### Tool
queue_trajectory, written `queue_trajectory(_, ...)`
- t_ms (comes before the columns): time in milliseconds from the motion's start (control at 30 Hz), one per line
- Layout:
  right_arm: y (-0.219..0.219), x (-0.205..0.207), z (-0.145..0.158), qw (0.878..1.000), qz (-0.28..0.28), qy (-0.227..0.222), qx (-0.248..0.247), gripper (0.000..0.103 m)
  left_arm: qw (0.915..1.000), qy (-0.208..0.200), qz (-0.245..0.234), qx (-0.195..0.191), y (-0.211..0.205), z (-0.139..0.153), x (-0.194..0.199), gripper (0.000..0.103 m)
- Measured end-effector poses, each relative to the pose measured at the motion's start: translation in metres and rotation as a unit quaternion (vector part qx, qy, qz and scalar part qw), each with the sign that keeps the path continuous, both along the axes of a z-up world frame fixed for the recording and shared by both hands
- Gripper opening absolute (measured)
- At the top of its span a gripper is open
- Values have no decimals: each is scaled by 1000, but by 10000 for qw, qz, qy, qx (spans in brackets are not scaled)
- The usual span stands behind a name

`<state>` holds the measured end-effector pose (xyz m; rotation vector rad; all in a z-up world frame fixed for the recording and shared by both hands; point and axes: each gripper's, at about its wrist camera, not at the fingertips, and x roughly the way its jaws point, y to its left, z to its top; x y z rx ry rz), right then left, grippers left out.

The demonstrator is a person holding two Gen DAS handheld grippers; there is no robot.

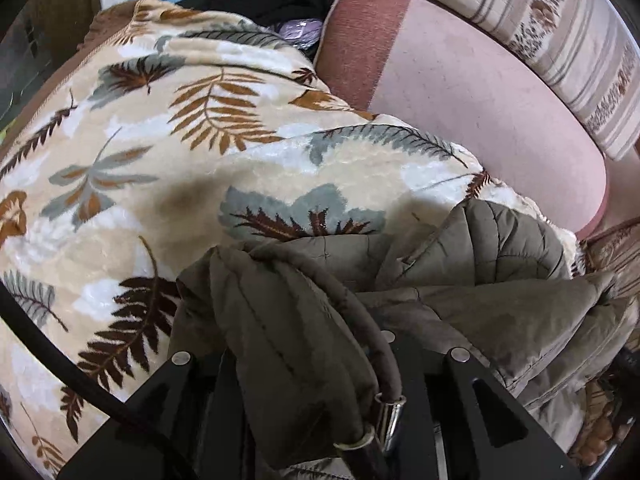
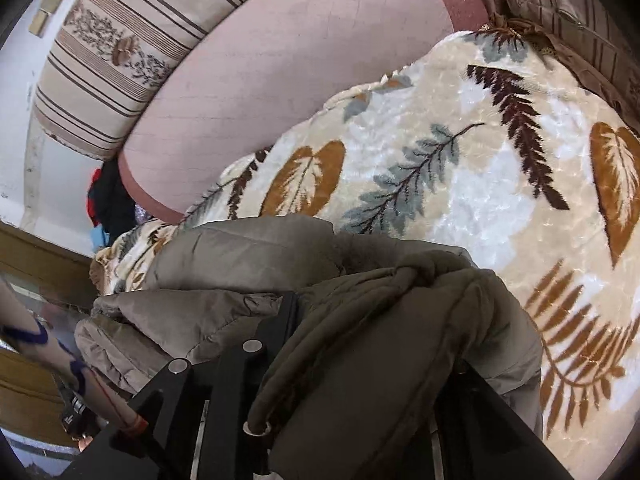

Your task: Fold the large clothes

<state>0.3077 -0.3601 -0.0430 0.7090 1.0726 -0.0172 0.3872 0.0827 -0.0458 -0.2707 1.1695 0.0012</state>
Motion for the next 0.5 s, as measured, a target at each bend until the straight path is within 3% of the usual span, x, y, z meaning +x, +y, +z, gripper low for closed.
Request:
queue_trajectory(133,3,-5,7,10000,-4,-53,-76,24,9975,-101,8,-697,17,29,-9,32)
queue_trajectory(200,-1,-15,15,9997,-52,-230,103,27,9935,-269,-62,-1108,23,45,-17,48)
queue_trajectory(233,-3,-19,20,9991,-74,-338,226,31,9909,-344,-67,-1302,26,53,-22,50)
queue_trajectory(300,-7,-29,32,9968,-66,-635,485,53,9854,-436,-71,-1647,29,63,-27,70)
queue_trajectory(333,-7,-32,38,9958,-91,-759,496,77,9823,-492,-36,-1806,31,67,-30,74)
queue_trajectory(367,-7,-38,48,9948,-225,-929,345,88,9794,-576,39,-1936,33,73,-35,77)
queue_trajectory(433,-6,-44,63,9925,-224,-1173,269,96,9774,-589,-10,-2029,30,80,-38,78)
queue_trajectory(500,-1,-48,74,9920,-84,-1241,210,96,9779,-586,-119,-2005,22,86,-40,78)
